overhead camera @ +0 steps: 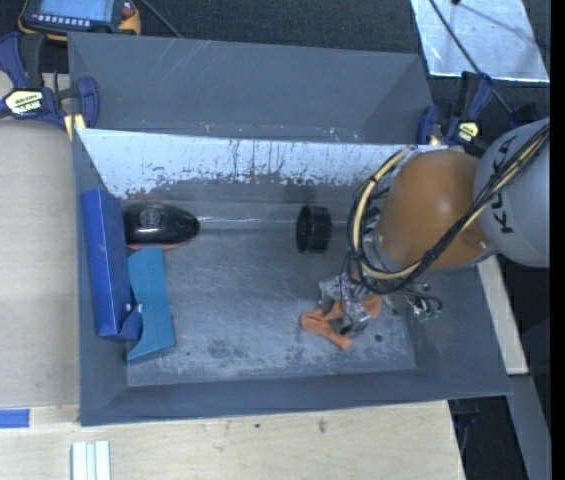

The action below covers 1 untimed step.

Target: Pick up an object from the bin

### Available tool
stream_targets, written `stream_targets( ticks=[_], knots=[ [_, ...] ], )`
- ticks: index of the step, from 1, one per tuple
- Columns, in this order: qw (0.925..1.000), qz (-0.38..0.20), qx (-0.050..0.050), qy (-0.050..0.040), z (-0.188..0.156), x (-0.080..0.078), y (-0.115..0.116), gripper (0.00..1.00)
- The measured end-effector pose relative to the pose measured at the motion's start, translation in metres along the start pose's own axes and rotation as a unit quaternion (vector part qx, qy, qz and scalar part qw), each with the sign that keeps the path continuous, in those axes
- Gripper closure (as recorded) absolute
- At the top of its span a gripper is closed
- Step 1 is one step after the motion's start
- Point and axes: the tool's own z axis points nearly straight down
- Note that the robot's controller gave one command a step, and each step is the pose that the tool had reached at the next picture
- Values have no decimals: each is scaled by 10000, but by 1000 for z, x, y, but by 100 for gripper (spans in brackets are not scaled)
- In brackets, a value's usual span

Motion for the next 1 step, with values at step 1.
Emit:
stream_targets(
  ticks=[1],
  knots=[
    [10000,6,-2,-1,0,0,0,100]
  ],
)
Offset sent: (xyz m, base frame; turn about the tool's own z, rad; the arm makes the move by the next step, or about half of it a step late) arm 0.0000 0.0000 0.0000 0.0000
